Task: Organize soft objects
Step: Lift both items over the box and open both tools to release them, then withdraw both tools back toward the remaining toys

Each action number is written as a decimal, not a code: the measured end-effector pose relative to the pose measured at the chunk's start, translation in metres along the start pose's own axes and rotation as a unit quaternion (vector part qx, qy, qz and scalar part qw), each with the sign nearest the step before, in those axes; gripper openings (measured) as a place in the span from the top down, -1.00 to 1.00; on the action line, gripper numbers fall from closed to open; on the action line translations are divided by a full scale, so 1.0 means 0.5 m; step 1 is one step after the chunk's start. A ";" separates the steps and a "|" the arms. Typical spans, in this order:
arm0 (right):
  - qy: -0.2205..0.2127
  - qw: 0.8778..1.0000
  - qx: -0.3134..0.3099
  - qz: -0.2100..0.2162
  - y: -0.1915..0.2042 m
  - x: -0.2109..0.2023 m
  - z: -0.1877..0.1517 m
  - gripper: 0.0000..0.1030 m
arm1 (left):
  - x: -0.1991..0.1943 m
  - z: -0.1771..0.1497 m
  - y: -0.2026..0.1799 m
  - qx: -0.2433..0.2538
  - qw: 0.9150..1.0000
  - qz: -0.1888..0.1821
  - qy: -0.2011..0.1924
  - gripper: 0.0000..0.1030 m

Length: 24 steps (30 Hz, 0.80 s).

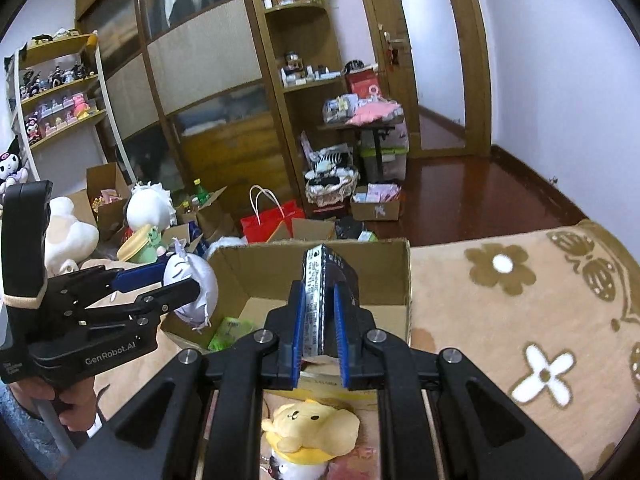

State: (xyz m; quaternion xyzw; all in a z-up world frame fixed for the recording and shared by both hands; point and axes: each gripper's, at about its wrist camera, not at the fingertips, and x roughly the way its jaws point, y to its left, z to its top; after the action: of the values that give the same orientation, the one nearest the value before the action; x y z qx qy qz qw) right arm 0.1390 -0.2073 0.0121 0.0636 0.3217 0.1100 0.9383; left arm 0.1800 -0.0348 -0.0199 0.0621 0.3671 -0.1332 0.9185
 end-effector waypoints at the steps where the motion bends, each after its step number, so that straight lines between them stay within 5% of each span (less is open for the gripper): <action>1: 0.004 1.000 0.000 0.001 -0.001 0.004 -0.002 0.78 | 0.004 -0.002 0.000 0.001 1.000 -0.001 0.002 0.07; 15: 0.018 1.000 0.007 0.004 -0.008 0.006 -0.011 0.77 | 0.010 -0.006 0.012 -0.013 1.000 -0.007 0.019 -0.12; 20: 0.020 1.000 0.018 0.003 -0.012 -0.003 -0.013 0.72 | -0.014 -0.016 0.024 -0.026 0.999 -0.007 0.023 -0.41; 24: 0.027 0.999 0.031 -0.007 -0.015 -0.014 -0.018 -0.05 | -0.032 -0.026 0.018 -0.011 0.999 -0.002 0.036 -0.53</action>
State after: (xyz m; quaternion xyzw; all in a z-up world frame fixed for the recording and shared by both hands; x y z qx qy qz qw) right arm 0.1294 -0.2160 0.0077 0.0869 0.3506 0.0948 0.9277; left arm 0.1631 -0.0202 -0.0183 0.0565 0.4014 -0.1286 0.9051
